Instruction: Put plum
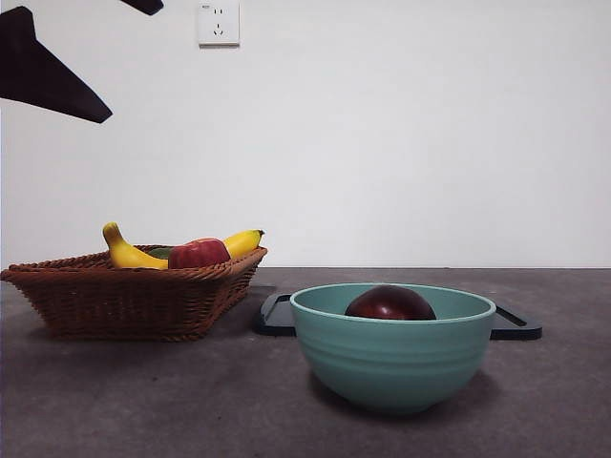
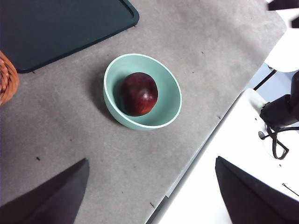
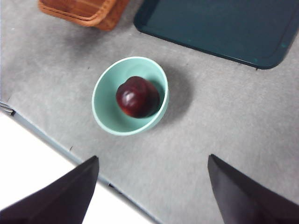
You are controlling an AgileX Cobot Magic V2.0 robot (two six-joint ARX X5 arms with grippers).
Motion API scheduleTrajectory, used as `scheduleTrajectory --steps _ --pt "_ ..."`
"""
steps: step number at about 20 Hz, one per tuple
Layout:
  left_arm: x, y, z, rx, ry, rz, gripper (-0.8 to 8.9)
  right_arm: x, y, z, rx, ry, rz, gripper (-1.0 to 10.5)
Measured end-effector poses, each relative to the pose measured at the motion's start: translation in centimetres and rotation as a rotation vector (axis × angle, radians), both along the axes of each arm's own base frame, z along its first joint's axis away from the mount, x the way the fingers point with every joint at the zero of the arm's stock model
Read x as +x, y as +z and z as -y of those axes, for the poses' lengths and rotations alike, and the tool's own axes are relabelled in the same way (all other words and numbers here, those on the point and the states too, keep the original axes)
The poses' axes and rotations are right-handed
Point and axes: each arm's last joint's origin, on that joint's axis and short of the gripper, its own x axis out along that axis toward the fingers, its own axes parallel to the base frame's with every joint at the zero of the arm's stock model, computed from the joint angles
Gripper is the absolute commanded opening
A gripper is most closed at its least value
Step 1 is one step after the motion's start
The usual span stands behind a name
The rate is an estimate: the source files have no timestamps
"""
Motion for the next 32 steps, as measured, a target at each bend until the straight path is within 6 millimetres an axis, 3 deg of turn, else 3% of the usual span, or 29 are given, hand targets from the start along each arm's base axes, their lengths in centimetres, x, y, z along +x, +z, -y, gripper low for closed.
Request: scheduleTrajectory --steps 7,13,19,25,28,32 --pt "0.0 0.0 0.0 0.000 0.000 0.000 4.32 5.2 -2.7 -3.1 0.019 0.059 -0.072 3.7" --pt "0.0 0.0 0.0 0.000 0.000 0.000 4.32 8.1 -6.5 -7.0 -0.116 0.077 -0.122 3.3" --pt "0.0 0.0 0.0 0.000 0.000 0.000 4.32 9.9 -9.4 -9.7 -0.206 0.078 -0.136 2.5" --pt "0.0 0.0 0.0 0.000 0.000 -0.001 4.32 10.9 -11.9 -11.0 -0.264 0.069 -0.169 1.4" --pt "0.0 0.0 0.0 0.000 0.000 -0.001 4.32 11.2 -12.2 -11.2 -0.262 0.070 -0.167 0.1" --pt "0.0 0.0 0.0 0.001 0.000 0.000 4.32 11.2 -12.1 -11.3 -0.247 0.075 -0.153 0.1"
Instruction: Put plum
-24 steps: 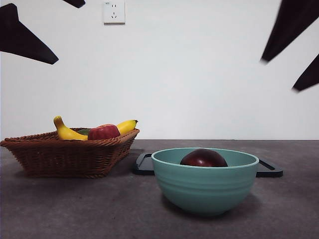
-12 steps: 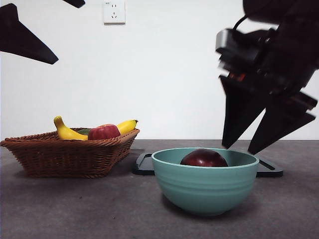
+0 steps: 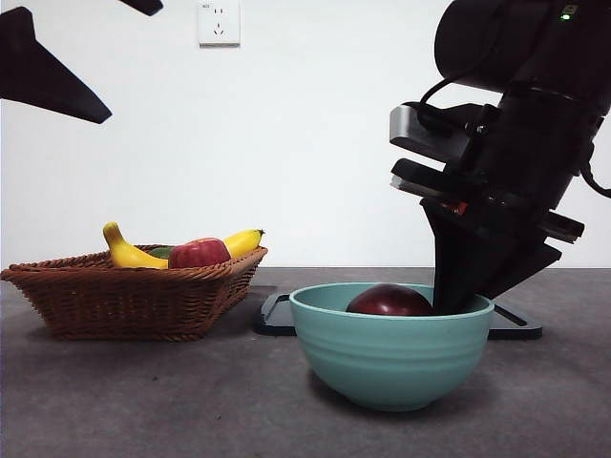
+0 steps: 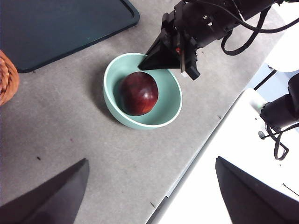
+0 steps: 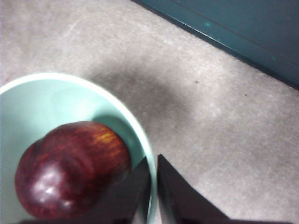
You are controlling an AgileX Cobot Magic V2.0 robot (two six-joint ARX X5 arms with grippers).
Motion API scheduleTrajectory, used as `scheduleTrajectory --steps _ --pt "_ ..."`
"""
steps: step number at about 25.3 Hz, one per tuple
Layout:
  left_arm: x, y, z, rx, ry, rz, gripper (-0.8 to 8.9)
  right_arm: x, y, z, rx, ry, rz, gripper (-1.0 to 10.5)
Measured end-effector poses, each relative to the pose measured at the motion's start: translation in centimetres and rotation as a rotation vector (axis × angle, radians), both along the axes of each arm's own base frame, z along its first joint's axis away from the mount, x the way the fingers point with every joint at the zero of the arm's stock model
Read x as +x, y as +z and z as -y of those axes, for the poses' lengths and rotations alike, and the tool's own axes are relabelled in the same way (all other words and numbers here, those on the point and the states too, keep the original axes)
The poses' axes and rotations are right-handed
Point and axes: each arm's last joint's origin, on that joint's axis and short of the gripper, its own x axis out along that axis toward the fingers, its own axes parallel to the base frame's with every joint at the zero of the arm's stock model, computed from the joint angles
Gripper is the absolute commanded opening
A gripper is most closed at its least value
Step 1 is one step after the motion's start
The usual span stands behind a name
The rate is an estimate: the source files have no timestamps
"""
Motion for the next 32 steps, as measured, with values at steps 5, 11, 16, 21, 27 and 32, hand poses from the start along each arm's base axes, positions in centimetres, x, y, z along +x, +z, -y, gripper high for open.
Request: scheduleTrajectory --steps 5,11,16,21,27,32 --pt "0.0 0.0 0.0 0.000 -0.001 0.000 4.33 0.3 1.7 0.1 0.039 -0.020 0.023 0.1" --pt "0.0 0.0 0.0 -0.001 -0.001 0.000 4.33 3.0 5.1 1.5 0.065 -0.121 0.118 0.1" --pt "0.0 0.0 0.0 0.000 0.000 0.001 4.33 7.1 7.1 2.6 0.083 -0.208 0.167 0.1" --pt "0.0 0.0 0.0 -0.001 -0.001 0.001 4.33 11.3 5.6 2.2 0.051 -0.233 0.122 0.1" --pt "0.0 0.0 0.0 -0.001 -0.001 0.000 4.33 13.7 3.5 1.7 0.032 -0.242 0.089 0.1" --pt "0.0 0.0 0.0 0.000 -0.001 0.000 4.33 14.6 1.5 1.6 0.014 -0.246 0.054 0.1"
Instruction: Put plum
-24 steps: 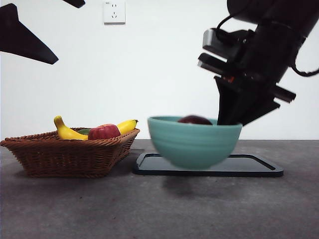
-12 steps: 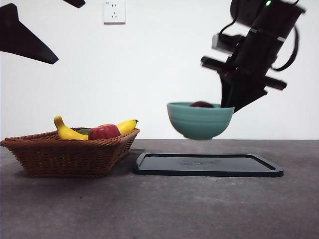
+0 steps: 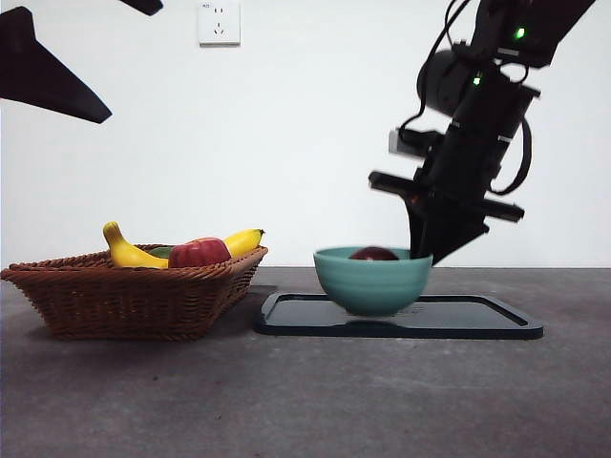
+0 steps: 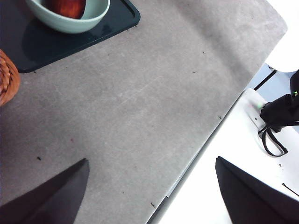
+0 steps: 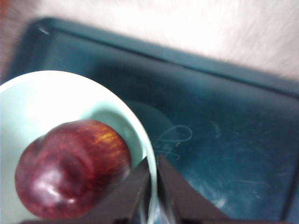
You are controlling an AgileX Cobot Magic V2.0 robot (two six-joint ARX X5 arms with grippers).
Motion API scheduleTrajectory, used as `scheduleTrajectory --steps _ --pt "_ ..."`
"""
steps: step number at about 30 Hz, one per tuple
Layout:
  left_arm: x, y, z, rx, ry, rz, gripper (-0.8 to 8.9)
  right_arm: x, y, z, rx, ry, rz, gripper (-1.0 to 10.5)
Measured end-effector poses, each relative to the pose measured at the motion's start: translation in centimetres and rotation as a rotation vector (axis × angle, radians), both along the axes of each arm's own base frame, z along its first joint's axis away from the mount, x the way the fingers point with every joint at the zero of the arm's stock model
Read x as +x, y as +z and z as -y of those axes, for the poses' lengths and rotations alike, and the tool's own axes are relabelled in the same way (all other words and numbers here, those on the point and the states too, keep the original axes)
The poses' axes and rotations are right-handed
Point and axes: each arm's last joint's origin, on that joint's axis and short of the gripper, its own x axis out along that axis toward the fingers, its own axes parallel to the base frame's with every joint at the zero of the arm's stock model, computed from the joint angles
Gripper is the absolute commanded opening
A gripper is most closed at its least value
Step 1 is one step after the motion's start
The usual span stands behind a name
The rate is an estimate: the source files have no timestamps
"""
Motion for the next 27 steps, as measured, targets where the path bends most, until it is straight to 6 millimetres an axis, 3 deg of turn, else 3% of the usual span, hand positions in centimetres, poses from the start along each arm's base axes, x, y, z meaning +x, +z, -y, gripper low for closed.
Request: scheduleTrajectory --steps 9,14,19,23,27 --pt "0.0 0.0 0.0 0.001 0.000 0.000 4.33 0.3 -0.5 0.2 0.001 -0.006 -0.008 0.2" --pt "0.0 0.0 0.0 0.001 0.000 -0.001 4.33 0.3 -0.5 0.2 0.002 -0.004 -0.012 2.5" --pt "0.0 0.0 0.0 0.001 0.000 -0.001 4.32 0.2 -0.3 0.3 0.001 -0.005 -0.013 2.7" --pt "0.0 0.0 0.0 0.001 0.000 -0.001 4.33 -0.4 1.6 0.6 0.015 -0.010 0.026 2.7" --pt "0.0 0.0 0.0 0.001 0.000 -0.001 4.32 -2.1 5.8 1.2 0.044 -0.009 0.118 2.7"
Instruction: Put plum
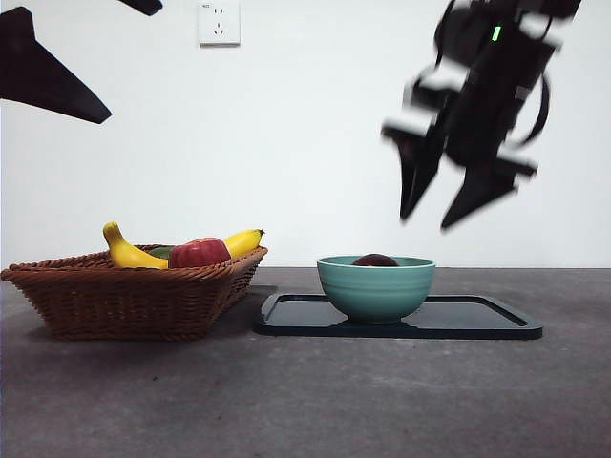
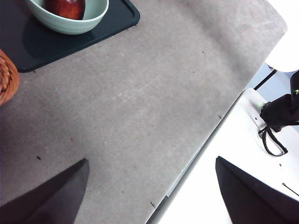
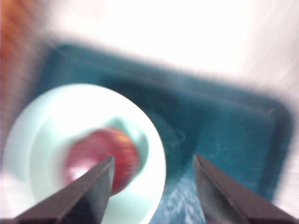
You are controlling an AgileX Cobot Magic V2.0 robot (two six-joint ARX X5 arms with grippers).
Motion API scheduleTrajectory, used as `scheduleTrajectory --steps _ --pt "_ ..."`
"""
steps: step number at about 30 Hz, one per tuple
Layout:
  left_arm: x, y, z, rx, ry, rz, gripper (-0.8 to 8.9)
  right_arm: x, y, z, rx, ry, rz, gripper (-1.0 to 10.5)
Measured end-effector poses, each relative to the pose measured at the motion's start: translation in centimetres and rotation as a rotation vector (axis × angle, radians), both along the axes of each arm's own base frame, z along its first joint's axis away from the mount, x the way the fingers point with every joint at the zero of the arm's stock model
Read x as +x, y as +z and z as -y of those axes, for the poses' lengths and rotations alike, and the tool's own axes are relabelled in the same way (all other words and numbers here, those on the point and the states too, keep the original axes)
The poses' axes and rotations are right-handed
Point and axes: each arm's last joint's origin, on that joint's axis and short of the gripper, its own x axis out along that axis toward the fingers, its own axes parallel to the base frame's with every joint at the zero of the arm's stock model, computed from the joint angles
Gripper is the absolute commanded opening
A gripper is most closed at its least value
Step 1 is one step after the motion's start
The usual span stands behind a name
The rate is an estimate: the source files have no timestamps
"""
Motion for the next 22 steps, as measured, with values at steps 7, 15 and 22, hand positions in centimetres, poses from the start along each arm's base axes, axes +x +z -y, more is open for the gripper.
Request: scheduleTrajectory --steps 7,15,22 --pt "0.0 0.0 0.0 0.000 0.000 0.000 4.32 -4.8 6.2 1.6 0.014 0.037 0.081 2.7" --pt "0.0 0.0 0.0 0.000 0.000 0.001 4.32 -11.9 10.6 3.8 0.050 0.061 0.178 2.7" --pt "0.0 0.0 0.0 -0.001 0.000 0.001 4.33 -18.0 7.8 5.6 0.119 0.128 0.162 2.7"
